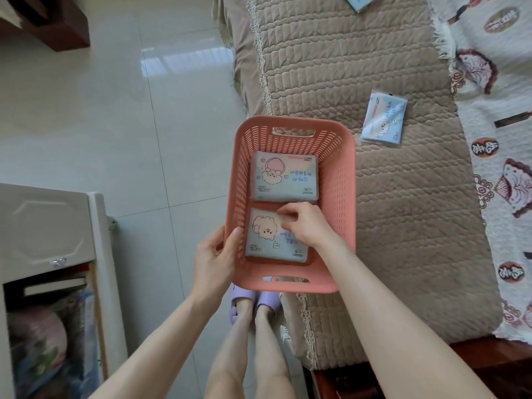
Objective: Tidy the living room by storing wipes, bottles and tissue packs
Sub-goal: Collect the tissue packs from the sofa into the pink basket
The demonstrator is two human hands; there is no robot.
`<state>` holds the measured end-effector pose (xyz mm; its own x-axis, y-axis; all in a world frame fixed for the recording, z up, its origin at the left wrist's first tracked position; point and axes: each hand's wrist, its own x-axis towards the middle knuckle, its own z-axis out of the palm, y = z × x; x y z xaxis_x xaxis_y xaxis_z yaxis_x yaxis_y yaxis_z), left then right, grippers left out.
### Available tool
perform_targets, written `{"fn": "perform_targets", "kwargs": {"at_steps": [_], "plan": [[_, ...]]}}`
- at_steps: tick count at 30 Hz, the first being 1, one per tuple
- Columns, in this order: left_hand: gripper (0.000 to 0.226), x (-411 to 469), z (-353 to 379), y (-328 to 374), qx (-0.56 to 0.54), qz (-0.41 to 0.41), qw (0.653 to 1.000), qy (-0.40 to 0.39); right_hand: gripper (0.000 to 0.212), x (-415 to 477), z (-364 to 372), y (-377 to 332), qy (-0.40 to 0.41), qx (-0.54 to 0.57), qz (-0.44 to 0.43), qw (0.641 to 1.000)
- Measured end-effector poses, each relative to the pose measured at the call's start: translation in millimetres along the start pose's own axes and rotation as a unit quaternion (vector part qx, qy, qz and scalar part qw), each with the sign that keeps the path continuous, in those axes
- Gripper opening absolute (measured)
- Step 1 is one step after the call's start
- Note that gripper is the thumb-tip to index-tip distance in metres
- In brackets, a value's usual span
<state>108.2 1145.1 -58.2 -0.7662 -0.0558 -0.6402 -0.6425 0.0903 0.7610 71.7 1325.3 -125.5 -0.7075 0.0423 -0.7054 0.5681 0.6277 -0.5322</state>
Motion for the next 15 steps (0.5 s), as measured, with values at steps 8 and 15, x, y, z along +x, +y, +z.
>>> {"fn": "perform_targets", "kwargs": {"at_steps": [8, 15], "plan": [[0.019, 6.6, 5.3, 7.4, -0.017, -0.006, 0.999, 0.028, 0.038, -14.1, -29.6, -16.7, 0.06, 0.149, -0.035, 0.986], [0.017, 43.9, 12.6, 37.2, -0.034, -0.011, 0.998, 0.044, 0.02, -24.4, -88.0, -47.0, 0.187, 0.374, -0.095, 0.903]]}}
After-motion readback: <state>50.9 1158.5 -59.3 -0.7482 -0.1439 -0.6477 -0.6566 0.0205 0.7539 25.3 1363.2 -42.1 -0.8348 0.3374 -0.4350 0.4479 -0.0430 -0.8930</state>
